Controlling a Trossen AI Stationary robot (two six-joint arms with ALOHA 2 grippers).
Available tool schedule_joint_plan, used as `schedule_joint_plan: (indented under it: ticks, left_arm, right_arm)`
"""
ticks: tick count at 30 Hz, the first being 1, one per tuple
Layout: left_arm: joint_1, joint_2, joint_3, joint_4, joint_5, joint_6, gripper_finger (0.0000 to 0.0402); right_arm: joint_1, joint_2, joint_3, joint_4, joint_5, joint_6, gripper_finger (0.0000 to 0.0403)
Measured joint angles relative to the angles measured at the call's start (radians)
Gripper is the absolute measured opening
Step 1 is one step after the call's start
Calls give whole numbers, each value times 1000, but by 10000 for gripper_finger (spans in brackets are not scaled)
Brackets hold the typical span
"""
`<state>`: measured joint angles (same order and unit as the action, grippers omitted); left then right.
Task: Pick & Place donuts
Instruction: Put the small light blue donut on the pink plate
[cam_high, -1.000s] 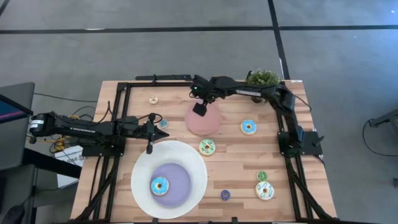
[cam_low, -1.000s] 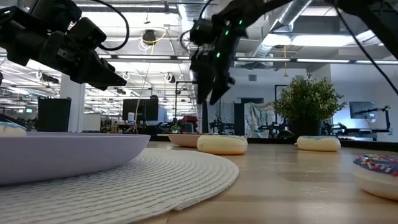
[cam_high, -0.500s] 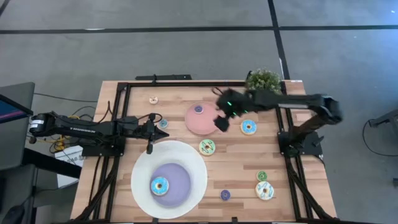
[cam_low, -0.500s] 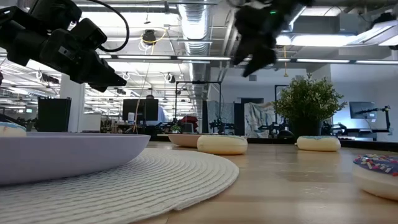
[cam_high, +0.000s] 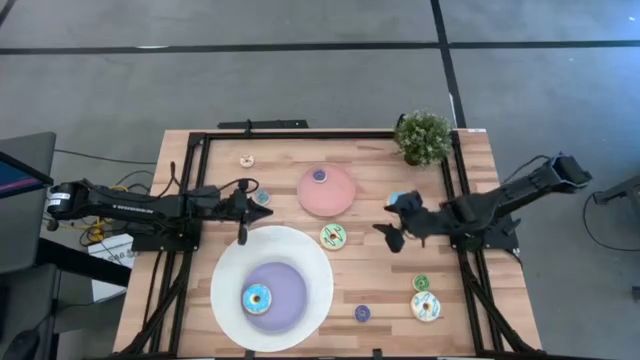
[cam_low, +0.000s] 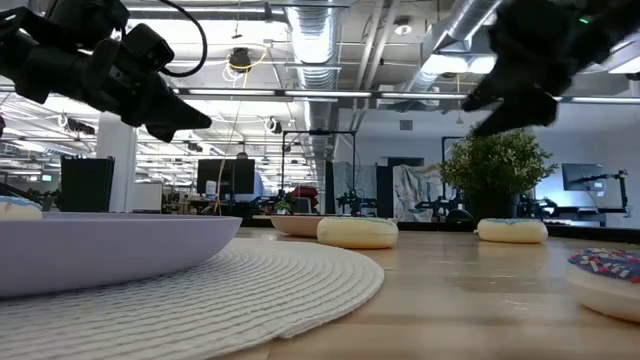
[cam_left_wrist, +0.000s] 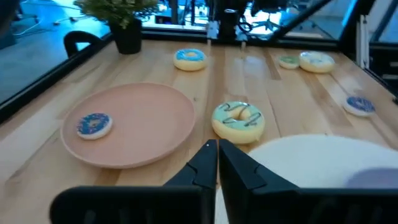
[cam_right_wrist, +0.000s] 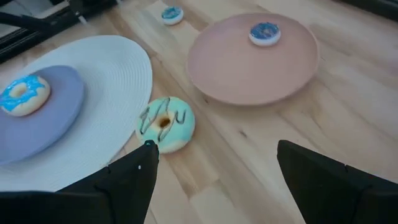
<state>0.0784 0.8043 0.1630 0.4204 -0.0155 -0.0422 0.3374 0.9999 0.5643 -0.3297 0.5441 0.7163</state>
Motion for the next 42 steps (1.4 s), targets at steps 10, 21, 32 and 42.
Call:
schedule_joint_plan:
  ticks: [10, 21, 32, 42]
  left_arm:
    - [0, 1, 101, -74, -72, -97, 163]
    - [9, 135, 379, -526, -298, -202, 339]
    - [164, 393, 601, -939, -331, -562, 344]
    - [231, 602, 601, -931, -279, -612, 343]
  right_arm:
    - [162, -2, -153, 46, 171, 205, 315]
    - [205, 0, -183, 85, 218, 219, 314]
    - [205, 0, -183, 69, 218, 218, 314]
    - [205, 0, -183, 69, 215, 218, 314]
